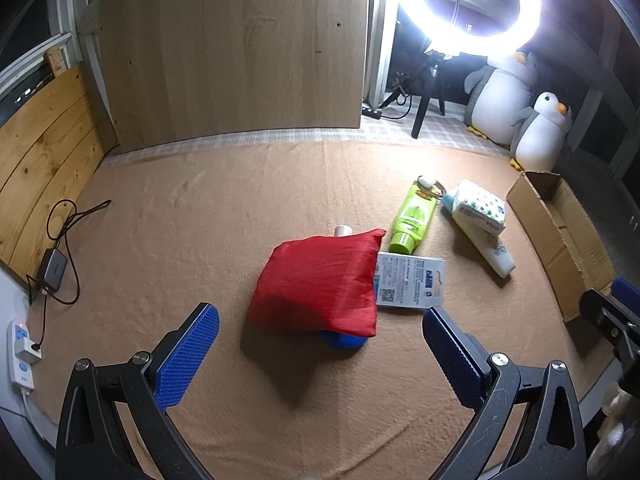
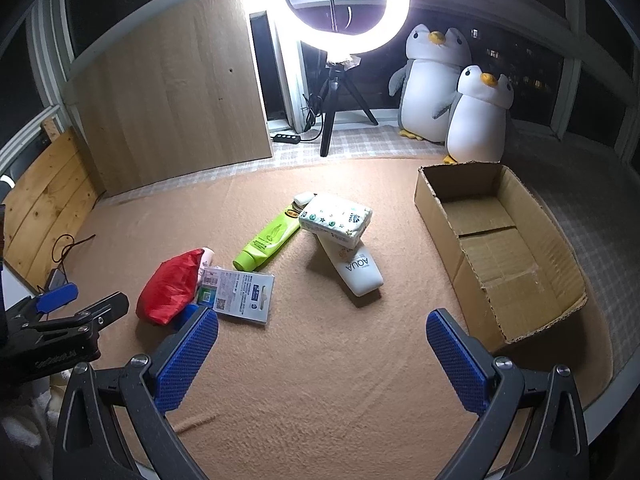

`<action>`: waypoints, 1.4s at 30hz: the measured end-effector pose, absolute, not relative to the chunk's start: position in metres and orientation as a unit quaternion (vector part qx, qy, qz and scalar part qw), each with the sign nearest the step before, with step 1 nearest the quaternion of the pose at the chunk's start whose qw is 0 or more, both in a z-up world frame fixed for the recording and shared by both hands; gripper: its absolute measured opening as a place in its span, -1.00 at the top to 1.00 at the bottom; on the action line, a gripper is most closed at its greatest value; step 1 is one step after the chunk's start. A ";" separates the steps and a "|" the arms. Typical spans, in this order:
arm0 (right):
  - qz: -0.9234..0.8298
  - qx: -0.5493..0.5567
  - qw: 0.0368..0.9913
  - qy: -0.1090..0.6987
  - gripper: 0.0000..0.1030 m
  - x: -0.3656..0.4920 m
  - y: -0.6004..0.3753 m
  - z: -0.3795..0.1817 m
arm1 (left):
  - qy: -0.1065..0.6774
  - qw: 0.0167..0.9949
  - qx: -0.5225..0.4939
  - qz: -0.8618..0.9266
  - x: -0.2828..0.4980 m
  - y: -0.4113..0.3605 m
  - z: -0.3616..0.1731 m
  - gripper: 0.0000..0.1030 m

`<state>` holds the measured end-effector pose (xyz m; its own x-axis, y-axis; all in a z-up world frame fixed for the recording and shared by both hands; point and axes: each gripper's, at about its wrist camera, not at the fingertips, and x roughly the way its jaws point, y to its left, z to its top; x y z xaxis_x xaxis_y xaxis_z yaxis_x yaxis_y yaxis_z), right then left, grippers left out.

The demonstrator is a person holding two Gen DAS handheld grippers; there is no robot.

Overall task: Organize objects
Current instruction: 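Move the left gripper toward the red fabric pouch, then push the red pouch aside with the left gripper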

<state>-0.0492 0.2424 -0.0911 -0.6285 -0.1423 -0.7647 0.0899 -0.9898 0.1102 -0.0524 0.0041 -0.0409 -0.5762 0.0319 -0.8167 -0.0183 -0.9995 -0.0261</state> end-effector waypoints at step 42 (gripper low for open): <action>-0.889 0.453 0.047 -0.047 -0.99 -0.048 0.253 -0.105 | 0.068 -0.122 -0.513 0.847 -0.154 -0.062 -0.149 -1.00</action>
